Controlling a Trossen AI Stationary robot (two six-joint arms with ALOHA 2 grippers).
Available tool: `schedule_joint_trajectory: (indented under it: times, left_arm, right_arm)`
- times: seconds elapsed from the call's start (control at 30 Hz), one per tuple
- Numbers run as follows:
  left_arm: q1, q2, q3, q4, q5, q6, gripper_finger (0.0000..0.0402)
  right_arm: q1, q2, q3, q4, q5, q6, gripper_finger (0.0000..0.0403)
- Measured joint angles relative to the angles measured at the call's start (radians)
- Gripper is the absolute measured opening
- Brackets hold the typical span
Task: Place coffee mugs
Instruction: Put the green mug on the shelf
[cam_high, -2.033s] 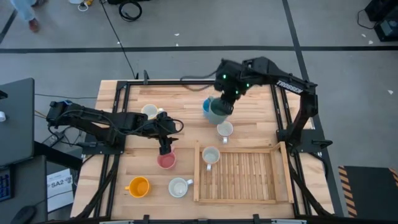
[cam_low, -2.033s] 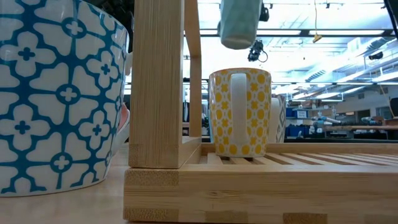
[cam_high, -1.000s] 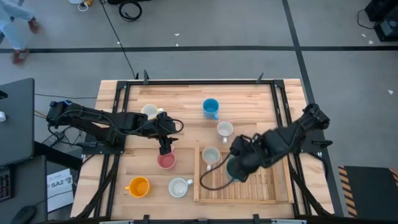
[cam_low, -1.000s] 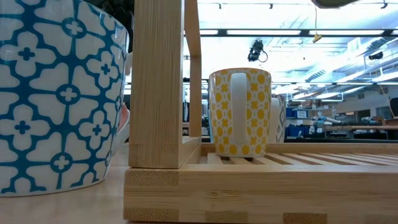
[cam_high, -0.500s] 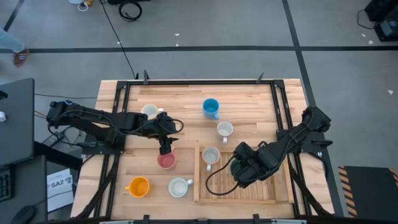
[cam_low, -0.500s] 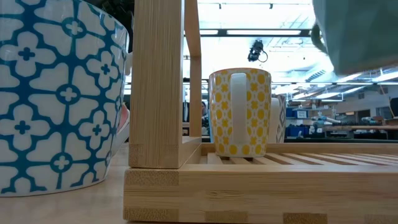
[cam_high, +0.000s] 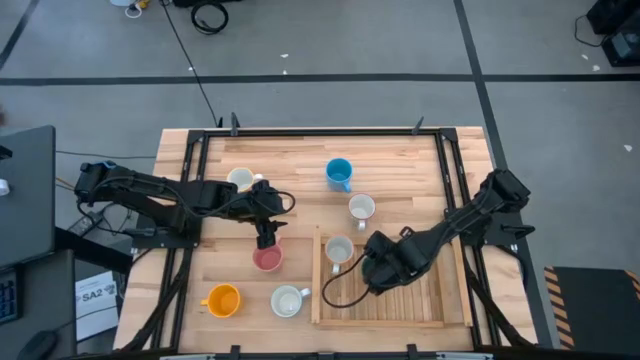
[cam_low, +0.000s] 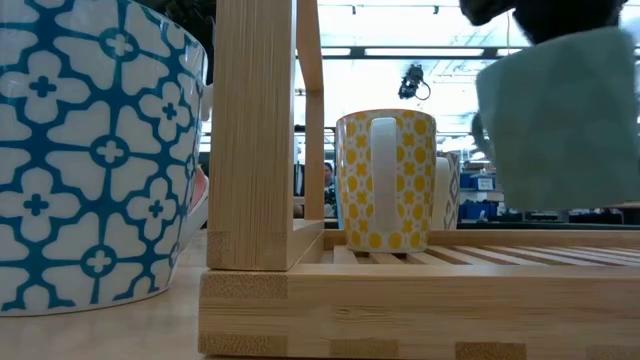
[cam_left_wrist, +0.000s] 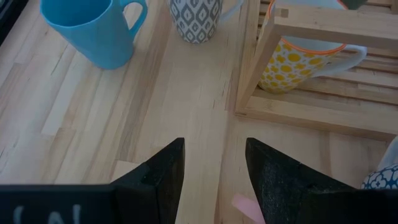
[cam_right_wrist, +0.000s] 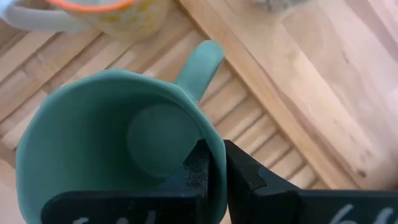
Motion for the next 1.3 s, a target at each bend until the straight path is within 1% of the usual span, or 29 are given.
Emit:
schedule_joint_trajectory:
  times: [0.17, 0.43, 0.6, 0.77, 1.3]
  left_arm:
    - [0.0, 0.0, 0.0, 0.0, 0.0, 0.0, 0.0176]
    - [0.0, 0.0, 0.0, 0.0, 0.0, 0.0, 0.0176]
    - [0.0, 0.0, 0.0, 0.0, 0.0, 0.0, 0.0176]
    - [0.0, 0.0, 0.0, 0.0, 0.0, 0.0, 0.0176]
    - [0.0, 0.0, 0.0, -0.001, 0.0, 0.0, 0.0176]
  right_arm:
    - [-0.041, 0.0, -0.012, 0.043, 0.049, -0.085, 0.0031]
    - [-0.095, 0.0, -0.053, 0.079, 0.047, -0.228, 0.0031]
    - [-0.119, 0.0, -0.097, 0.152, 0.028, -0.289, 0.0031]
    - [-0.14, 0.0, -0.118, 0.182, 0.022, -0.32, 0.0031]
    - [-0.183, 0.0, -0.118, 0.176, 0.017, -0.347, 0.0031]
